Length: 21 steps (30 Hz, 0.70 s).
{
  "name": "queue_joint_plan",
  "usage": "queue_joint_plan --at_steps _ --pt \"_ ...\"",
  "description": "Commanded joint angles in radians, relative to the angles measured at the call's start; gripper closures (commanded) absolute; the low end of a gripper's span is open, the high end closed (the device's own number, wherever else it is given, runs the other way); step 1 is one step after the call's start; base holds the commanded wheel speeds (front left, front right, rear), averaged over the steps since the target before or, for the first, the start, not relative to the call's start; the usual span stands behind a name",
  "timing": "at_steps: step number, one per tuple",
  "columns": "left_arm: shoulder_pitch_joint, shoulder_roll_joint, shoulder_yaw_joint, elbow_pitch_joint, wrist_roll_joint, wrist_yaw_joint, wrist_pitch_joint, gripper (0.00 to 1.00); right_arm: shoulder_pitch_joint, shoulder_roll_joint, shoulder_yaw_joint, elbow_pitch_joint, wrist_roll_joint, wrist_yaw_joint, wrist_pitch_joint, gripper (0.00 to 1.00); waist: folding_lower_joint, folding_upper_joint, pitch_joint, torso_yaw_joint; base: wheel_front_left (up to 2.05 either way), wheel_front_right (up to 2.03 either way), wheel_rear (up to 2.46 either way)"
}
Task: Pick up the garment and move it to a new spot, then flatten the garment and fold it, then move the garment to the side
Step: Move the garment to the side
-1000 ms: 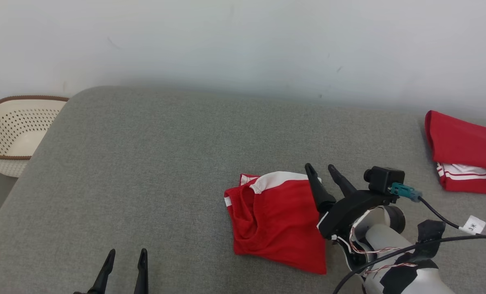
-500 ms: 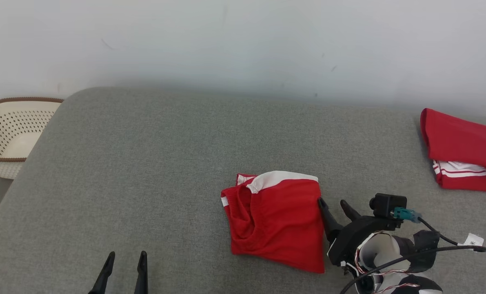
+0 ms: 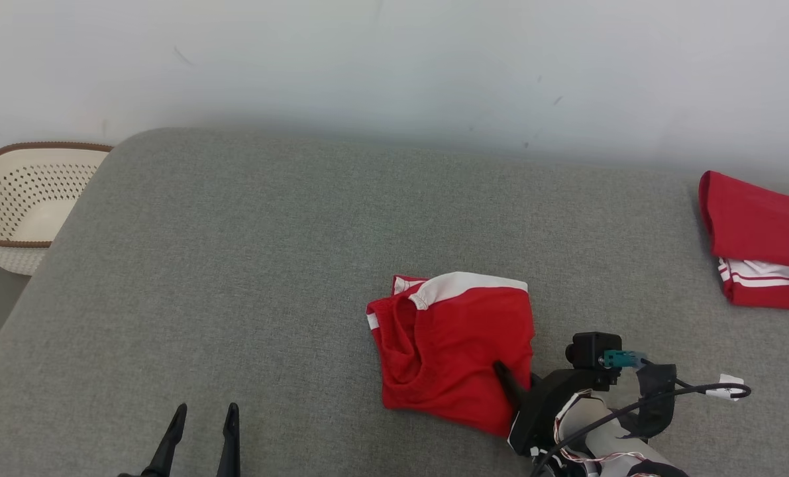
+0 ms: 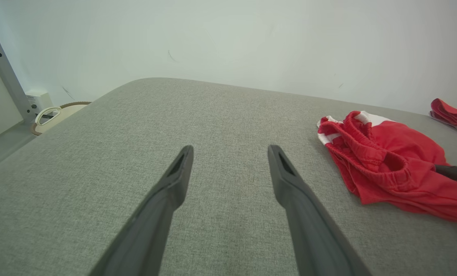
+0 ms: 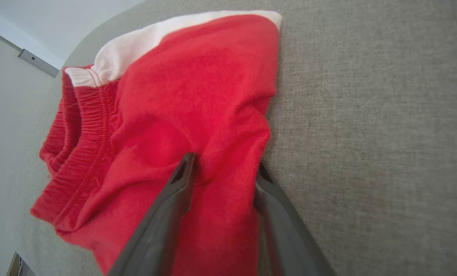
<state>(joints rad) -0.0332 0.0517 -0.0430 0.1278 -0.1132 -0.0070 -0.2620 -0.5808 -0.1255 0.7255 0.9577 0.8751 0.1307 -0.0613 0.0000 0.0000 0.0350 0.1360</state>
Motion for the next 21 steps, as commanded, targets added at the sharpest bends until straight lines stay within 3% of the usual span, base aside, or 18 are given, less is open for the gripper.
queue_joint_plan --at_steps 1,12,21 --pt "-0.006 -0.001 0.003 0.003 0.006 0.004 -0.004 0.0 0.004 -0.001 0.015 -0.003 -0.001 0.0 -0.004 1.0 0.0 0.0 0.0 0.001 0.0 0.0 0.0" --pt "0.008 -0.001 0.014 -0.01 -0.006 0.003 -0.004 0.0 -0.147 -0.109 0.103 0.044 -0.168 0.0 -0.123 1.0 0.0 0.0 0.01 -0.04 0.0 0.0 0.0" --pt "-0.021 -0.001 0.022 -0.037 -0.004 -0.004 -0.004 0.0 -0.297 -0.216 0.128 0.06 -0.243 0.0 -0.127 1.0 0.0 0.0 0.071 -0.09 0.0 0.0 0.0"
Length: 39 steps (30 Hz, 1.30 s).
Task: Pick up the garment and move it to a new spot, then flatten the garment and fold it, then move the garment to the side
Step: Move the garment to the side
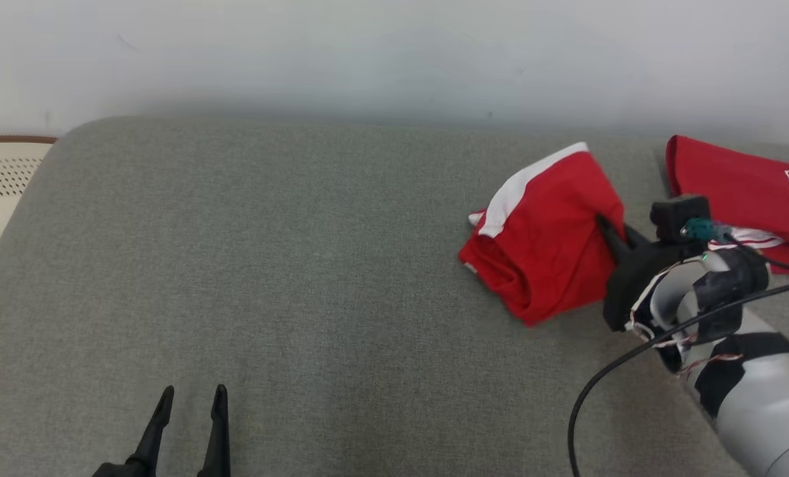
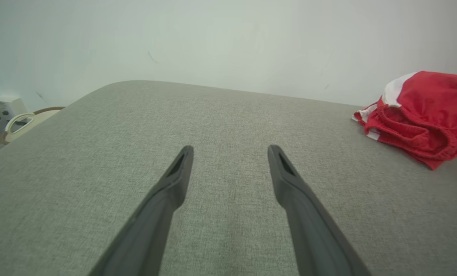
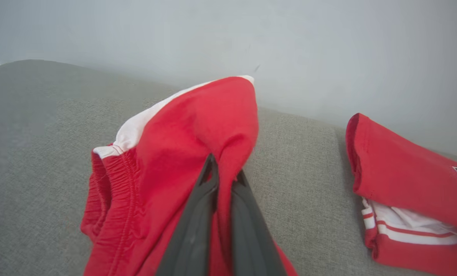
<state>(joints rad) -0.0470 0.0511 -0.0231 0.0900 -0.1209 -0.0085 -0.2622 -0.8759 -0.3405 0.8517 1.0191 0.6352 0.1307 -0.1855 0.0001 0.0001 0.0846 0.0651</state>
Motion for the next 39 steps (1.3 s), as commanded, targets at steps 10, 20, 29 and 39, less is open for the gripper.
queue_joint_plan --at_steps 10,20,29,39 --pt "-0.063 0.008 0.043 -0.091 0.007 -0.028 -0.004 0.0 -0.188 -0.153 0.019 0.007 -0.041 0.0 0.029 1.0 -0.0001 -0.0001 0.159 -0.052 0.0 0.0 0.0" --pt "-0.078 0.027 0.095 -0.194 0.025 -0.041 -0.004 0.0 -0.319 -0.296 -0.003 -0.011 -0.042 0.0 0.074 1.0 -0.0001 -0.0001 0.263 -0.077 0.0 0.0 0.0" --pt "-0.092 0.045 0.113 -0.263 0.033 -0.048 -0.004 0.0 -0.352 -0.4 0.0 -0.034 -0.028 0.0 0.152 1.0 -0.0001 -0.0001 0.341 -0.104 0.0 0.0 0.0" --pt "-0.096 0.059 0.13 -0.293 0.031 -0.055 -0.004 0.0 -0.319 -0.474 -0.016 -0.021 -0.022 0.0 0.167 1.0 -0.0001 -0.0001 0.385 -0.107 0.0 0.0 0.0"
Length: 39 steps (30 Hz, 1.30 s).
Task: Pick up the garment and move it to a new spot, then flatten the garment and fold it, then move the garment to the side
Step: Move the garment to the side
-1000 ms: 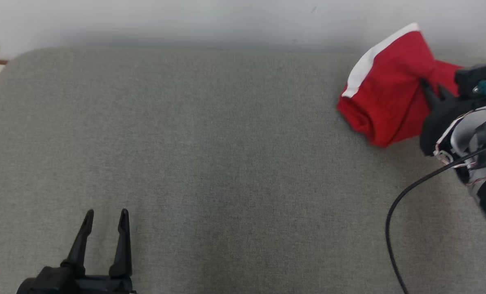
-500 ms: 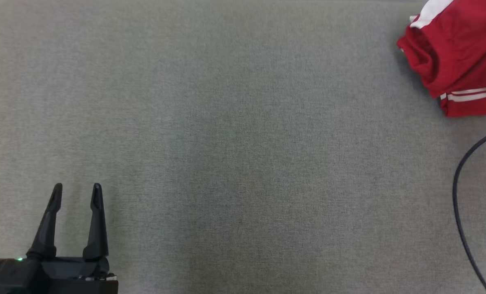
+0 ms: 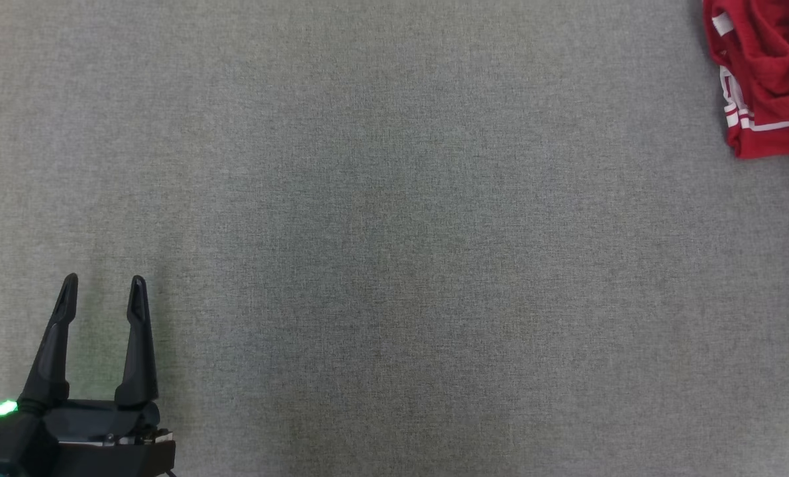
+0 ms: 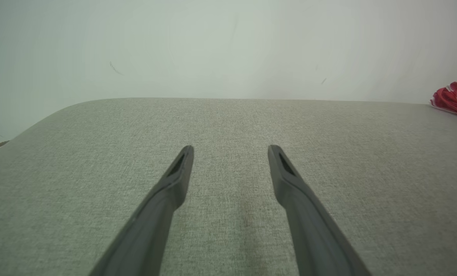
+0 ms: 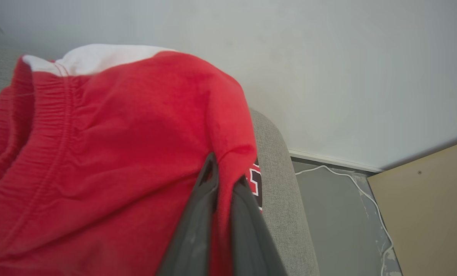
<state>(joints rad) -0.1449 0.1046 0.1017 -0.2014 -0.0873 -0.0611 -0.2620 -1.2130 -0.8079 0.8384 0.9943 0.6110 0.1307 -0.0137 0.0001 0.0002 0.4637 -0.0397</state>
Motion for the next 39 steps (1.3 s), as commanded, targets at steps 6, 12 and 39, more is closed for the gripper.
queue_joint_plan --at_steps 6,12,39 --pt "-0.008 0.005 0.0 -0.001 0.003 -0.004 -0.004 0.0 0.003 0.004 -0.01 0.018 -0.02 0.0 -0.016 0.51 -0.0001 -0.0002 0.013 0.001 0.0 0.0 0.0" --pt "-0.007 0.001 0.004 0.014 0.004 0.001 -0.004 0.0 -0.019 0.009 -0.017 0.057 -0.065 0.0 -0.023 0.0 -0.0001 -0.0002 0.001 0.004 0.0 0.0 0.0" --pt "0.073 -0.041 0.0 0.114 -0.024 0.028 -0.004 0.0 0.261 0.313 -0.321 -0.205 -0.012 0.0 -0.252 0.0 -0.0001 -0.0002 -0.292 -0.011 0.0 0.0 0.0"
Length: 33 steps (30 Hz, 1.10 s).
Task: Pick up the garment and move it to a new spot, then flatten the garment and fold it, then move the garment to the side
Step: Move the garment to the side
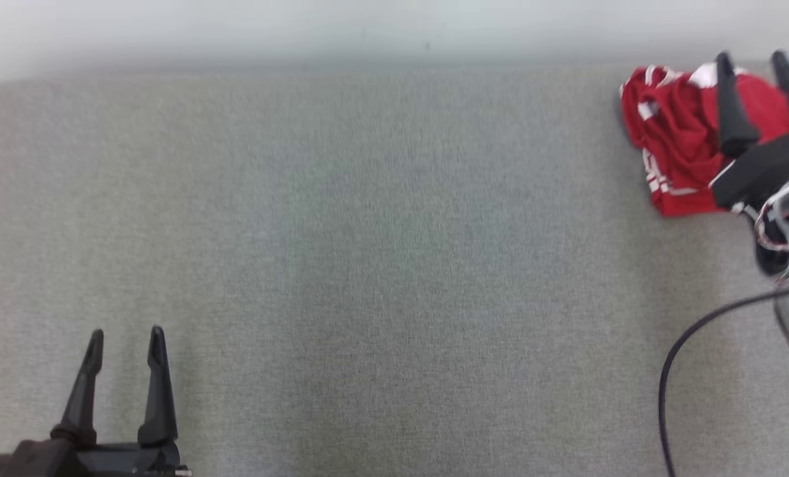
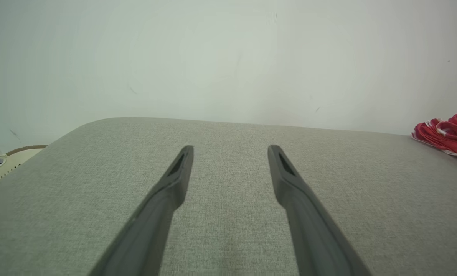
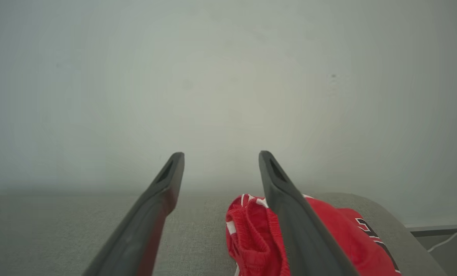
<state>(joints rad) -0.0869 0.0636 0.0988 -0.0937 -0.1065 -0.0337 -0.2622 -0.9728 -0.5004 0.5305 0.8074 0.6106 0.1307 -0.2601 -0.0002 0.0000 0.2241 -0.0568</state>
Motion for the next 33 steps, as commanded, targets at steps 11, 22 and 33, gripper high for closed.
queue_joint_plan --at_steps 11,22,33 --pt "0.042 -0.006 -0.01 0.033 0.0 0.014 -0.004 0.0 0.358 0.149 -0.271 -0.274 -0.241 0.0 -0.006 0.0 0.0002 0.0 -0.132 0.031 0.0 0.0 0.0" --pt "0.061 -0.01 -0.031 0.074 0.012 0.027 -0.004 0.0 0.689 0.336 -0.412 -0.517 -0.473 0.0 -0.006 0.0 0.0002 0.0 -0.196 0.038 0.0 0.0 0.0" --pt "0.076 -0.006 -0.044 0.135 0.015 0.024 -0.004 0.0 0.892 0.431 -0.457 -0.633 -0.612 0.0 -0.006 0.0 0.0002 0.0 -0.244 0.033 0.0 0.0 0.0"
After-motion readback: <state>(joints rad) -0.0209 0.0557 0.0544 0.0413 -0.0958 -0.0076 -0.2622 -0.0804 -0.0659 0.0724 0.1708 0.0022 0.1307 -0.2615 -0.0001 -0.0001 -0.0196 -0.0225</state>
